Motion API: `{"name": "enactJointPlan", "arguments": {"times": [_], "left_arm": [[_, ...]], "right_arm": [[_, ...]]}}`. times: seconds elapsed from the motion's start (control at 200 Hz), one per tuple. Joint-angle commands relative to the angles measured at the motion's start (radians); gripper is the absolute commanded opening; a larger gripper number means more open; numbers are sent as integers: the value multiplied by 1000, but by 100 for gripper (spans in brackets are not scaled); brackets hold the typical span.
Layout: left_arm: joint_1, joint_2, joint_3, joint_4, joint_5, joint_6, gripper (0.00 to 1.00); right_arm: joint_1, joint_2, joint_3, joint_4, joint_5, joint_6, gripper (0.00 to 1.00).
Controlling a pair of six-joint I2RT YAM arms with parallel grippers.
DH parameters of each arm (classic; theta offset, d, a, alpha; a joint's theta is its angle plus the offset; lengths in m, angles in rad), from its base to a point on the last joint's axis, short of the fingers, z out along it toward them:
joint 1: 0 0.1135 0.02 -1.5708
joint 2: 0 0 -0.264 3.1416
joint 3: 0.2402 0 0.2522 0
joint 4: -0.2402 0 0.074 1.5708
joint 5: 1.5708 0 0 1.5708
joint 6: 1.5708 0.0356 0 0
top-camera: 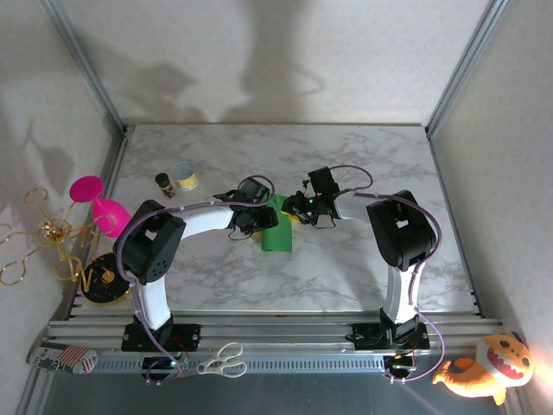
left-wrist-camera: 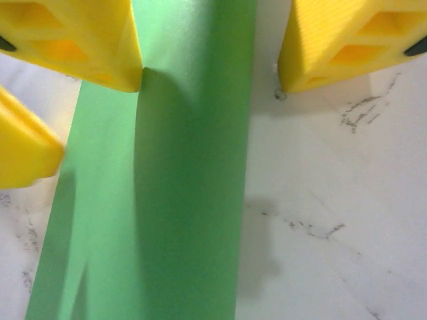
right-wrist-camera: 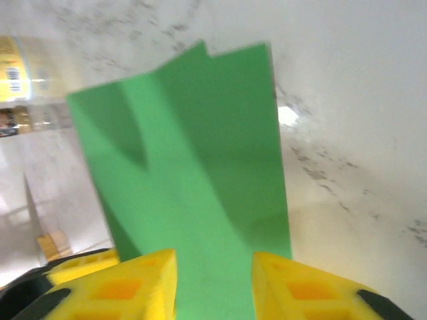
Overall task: Fold a paper plane with a square sheet of paper (pick it up from the middle)
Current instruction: Hold the square sheet of paper at the center of the table.
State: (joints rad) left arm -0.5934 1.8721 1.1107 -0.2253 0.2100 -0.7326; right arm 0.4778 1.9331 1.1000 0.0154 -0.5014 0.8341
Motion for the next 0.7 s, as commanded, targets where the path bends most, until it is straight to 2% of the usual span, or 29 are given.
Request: {"name": "enactJointPlan", "arguments": {"times": [0.0,0.26,0.696], "left_arm": [[-3,35,-15,-46,-87,-11,52],[-2,52,-35,-36,-127,-45,46],[10,63,-74,-11,-152,-115,40]], "right_arm": [[-24,-94,-21,42,10,9,40],[-43,-123,-32,-25,131,-44,42],[-42,-102,-45,-19,129,-45,41]]}}
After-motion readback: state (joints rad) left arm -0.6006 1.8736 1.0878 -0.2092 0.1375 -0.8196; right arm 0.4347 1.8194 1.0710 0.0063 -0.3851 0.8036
